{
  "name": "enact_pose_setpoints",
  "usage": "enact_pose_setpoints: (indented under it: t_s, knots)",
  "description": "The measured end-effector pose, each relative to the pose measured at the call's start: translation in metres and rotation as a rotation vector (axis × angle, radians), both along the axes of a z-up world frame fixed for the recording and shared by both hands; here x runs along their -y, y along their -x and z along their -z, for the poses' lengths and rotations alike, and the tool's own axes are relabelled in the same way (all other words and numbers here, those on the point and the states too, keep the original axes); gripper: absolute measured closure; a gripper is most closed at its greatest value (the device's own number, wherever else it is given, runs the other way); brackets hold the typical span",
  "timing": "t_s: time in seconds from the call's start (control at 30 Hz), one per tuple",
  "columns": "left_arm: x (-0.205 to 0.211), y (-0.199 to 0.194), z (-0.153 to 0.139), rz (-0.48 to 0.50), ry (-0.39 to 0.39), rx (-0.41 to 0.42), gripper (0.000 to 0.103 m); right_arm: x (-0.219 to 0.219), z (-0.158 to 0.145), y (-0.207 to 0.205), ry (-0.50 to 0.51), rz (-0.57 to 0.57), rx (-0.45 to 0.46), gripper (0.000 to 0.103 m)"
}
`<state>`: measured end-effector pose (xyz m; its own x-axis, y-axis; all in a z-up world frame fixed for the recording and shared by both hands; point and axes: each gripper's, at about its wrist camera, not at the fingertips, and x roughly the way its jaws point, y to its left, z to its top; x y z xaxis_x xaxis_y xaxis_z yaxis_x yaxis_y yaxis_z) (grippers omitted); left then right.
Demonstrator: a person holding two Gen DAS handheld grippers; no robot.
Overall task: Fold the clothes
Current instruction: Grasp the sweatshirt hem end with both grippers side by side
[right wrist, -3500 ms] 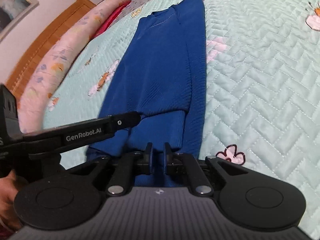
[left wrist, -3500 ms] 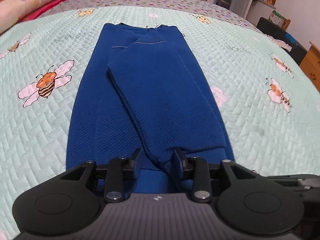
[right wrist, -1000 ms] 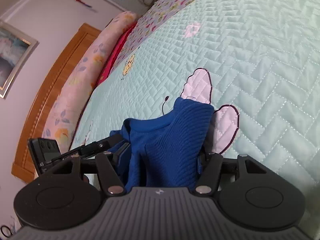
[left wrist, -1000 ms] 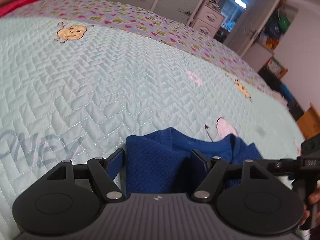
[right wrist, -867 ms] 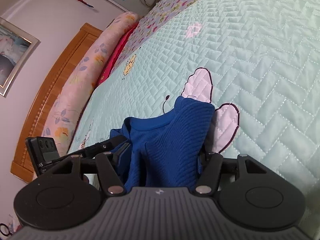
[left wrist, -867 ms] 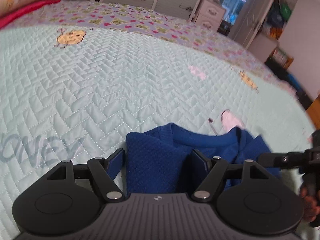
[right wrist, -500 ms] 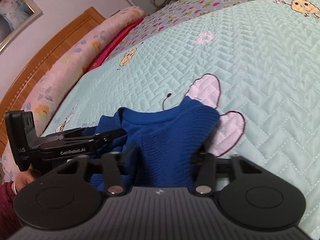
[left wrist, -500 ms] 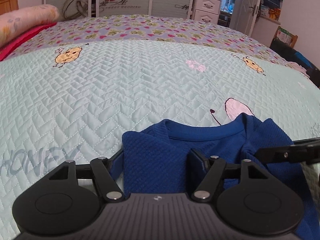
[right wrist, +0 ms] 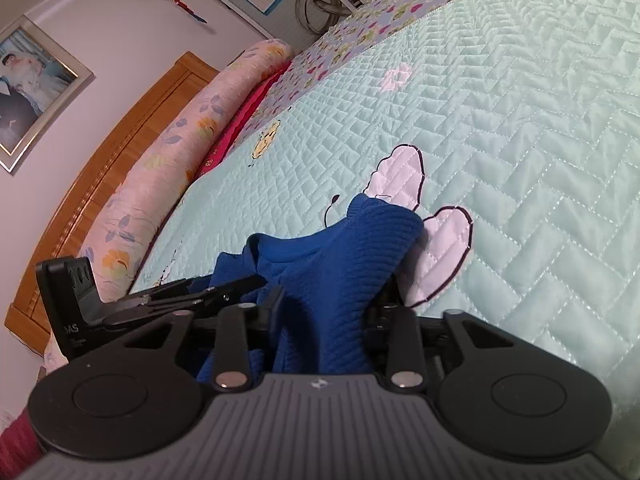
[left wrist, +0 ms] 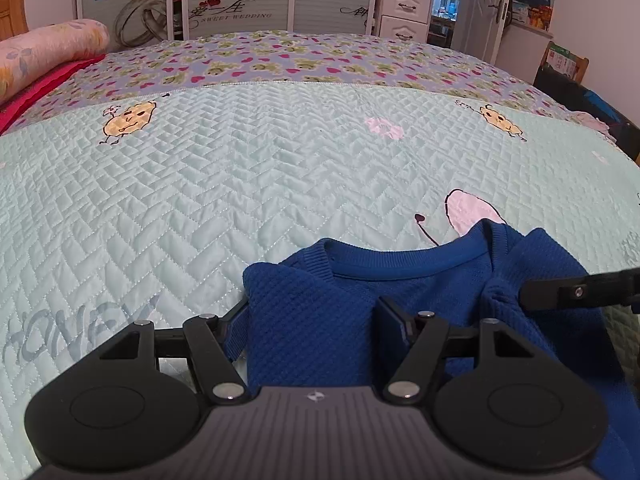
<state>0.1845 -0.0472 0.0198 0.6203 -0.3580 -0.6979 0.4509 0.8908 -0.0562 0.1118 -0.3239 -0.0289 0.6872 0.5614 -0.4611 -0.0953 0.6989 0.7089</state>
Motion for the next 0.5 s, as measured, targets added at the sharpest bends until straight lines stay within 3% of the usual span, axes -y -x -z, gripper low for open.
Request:
enact_pose_setpoints:
  t_s: [0.1, 0.5]
  knots:
    - [0.0003, 0.0006, 0.0, -0.004, -0.003, 0.002, 0.034, 0.0018, 0.0053, 0.001, -0.002, 0.012, 0.001, 0.081]
    - [0.0015, 0.0013, 0.0023, -0.013, -0.006, 0.013, 0.034, 0.0031, 0.0081, 0.0086, -0.03, 0.036, 0.045, 0.08]
